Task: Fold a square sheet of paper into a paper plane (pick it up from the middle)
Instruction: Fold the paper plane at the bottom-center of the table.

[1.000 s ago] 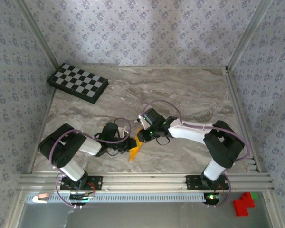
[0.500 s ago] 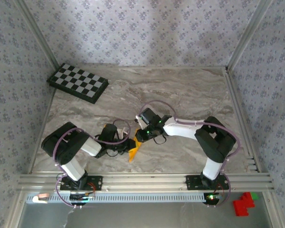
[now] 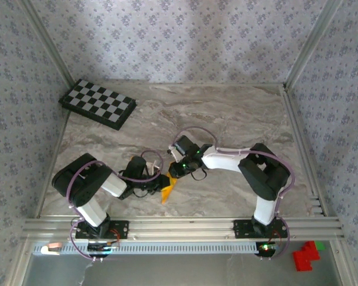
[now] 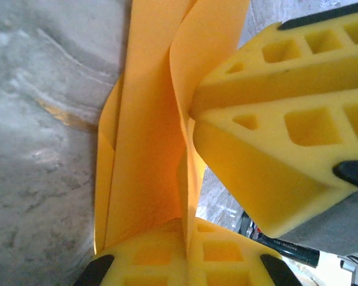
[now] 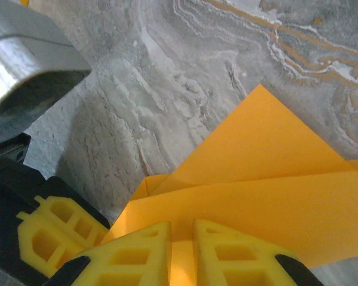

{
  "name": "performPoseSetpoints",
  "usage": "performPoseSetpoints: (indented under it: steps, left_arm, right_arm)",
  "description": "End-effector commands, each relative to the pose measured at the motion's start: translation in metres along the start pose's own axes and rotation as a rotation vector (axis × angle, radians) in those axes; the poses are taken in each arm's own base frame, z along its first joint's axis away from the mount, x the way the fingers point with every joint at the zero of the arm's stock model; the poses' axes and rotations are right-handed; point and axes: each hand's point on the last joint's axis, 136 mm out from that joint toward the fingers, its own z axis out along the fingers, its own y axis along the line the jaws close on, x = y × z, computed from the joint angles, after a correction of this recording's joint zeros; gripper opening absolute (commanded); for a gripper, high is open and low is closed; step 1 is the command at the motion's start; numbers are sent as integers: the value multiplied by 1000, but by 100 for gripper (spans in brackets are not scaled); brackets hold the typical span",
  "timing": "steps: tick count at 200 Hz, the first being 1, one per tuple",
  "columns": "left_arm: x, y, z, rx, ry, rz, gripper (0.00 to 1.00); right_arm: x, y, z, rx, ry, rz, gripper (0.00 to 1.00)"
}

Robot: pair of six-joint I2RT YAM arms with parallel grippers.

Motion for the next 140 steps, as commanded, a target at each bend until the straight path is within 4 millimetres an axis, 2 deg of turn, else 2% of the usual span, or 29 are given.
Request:
performPoseSetpoints:
  steps: [1,65,140]
  left_arm:
    - [4,16,-3,-43,-7,-37,0]
    - [5,21,-4,-64,-11,-37,1]
    - [4,14,-13,-106,-23,4,17]
  right_arm:
    - [-4,-2,5,0,12,-15,18]
    - [5,-15,13,34,52,5,17]
    - [22,-30,21,75,117,48,15]
